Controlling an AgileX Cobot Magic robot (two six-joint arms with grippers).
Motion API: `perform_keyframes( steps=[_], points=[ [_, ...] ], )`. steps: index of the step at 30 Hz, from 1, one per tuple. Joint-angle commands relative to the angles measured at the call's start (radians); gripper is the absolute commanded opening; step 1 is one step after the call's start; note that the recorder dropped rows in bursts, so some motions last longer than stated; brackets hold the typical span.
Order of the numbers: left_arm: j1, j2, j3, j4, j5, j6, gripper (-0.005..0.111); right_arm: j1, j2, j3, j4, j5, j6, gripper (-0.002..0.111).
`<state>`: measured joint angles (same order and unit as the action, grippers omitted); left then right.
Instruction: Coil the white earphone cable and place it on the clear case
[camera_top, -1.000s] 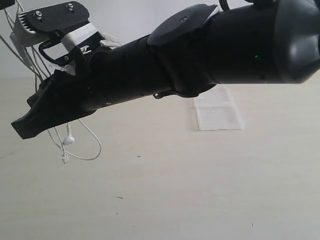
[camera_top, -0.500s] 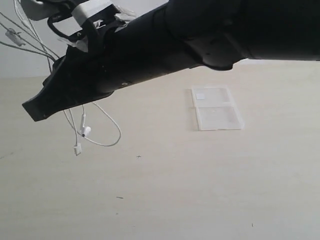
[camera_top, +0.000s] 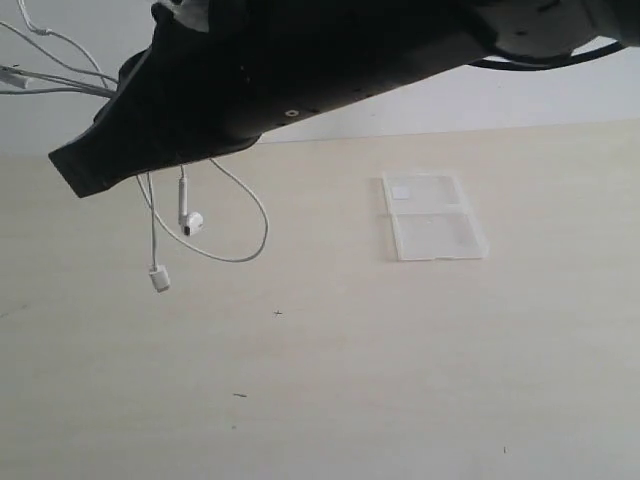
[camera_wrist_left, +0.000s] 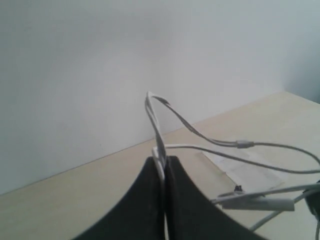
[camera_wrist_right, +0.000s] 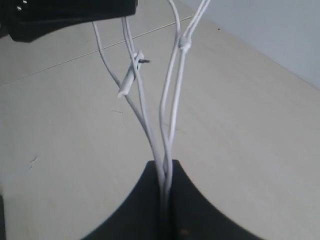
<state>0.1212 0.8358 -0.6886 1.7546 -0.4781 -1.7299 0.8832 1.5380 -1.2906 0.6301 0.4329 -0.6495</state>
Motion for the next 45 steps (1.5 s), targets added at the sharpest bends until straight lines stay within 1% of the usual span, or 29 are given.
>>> perform_keyframes(
  steps=[1, 10, 19, 22, 26, 28, 30, 33, 37, 41, 43, 45],
  points=[
    [0.01, -0.002, 0.032, -0.01, 0.017, -0.004, 0.0, 0.001, -0.033, -0.005, -0.016, 0.031, 0.012, 0.0],
    [0.01, -0.002, 0.096, -0.01, 0.012, -0.001, 0.0, 0.001, -0.083, -0.005, -0.02, 0.036, 0.027, 0.0],
    [0.01, -0.002, 0.104, -0.01, -0.08, -0.001, 0.001, 0.001, -0.11, -0.005, -0.048, 0.042, 0.057, 0.0],
    [0.01, -0.002, 0.104, -0.01, -0.107, -0.004, 0.012, 0.001, -0.125, -0.005, -0.116, 0.042, 0.112, 0.0],
    [0.01, -0.002, 0.104, -0.01, -0.15, -0.004, 0.041, 0.001, -0.146, -0.005, -0.22, 0.042, 0.194, 0.0],
    [0.01, -0.002, 0.104, -0.01, -0.157, 0.0, 0.048, 0.001, -0.159, -0.005, -0.258, 0.044, 0.222, 0.0],
    [0.01, -0.006, 0.104, -0.01, -0.157, 0.036, 0.045, 0.001, -0.169, -0.005, -0.294, 0.056, 0.251, 0.0],
    [0.01, -0.024, 0.104, -0.01, -0.155, 0.102, 0.033, 0.001, -0.177, -0.005, -0.35, 0.102, 0.279, 0.0],
    [0.01, -0.055, 0.104, -0.01, -0.15, 0.102, 0.015, 0.001, -0.178, -0.005, -0.414, 0.138, 0.326, 0.0],
    [0.01, -0.081, 0.104, -0.01, -0.055, 0.102, 0.0, 0.001, -0.178, -0.005, -0.424, 0.175, 0.336, 0.0],
    [0.01, -0.09, 0.102, -0.01, -0.013, 0.102, 0.0, 0.001, -0.178, -0.005, -0.424, 0.219, 0.328, 0.0],
    [0.01, -0.09, 0.095, -0.01, -0.026, 0.102, 0.0, 0.001, -0.176, -0.005, -0.42, 0.255, 0.318, 0.0]
  ],
)
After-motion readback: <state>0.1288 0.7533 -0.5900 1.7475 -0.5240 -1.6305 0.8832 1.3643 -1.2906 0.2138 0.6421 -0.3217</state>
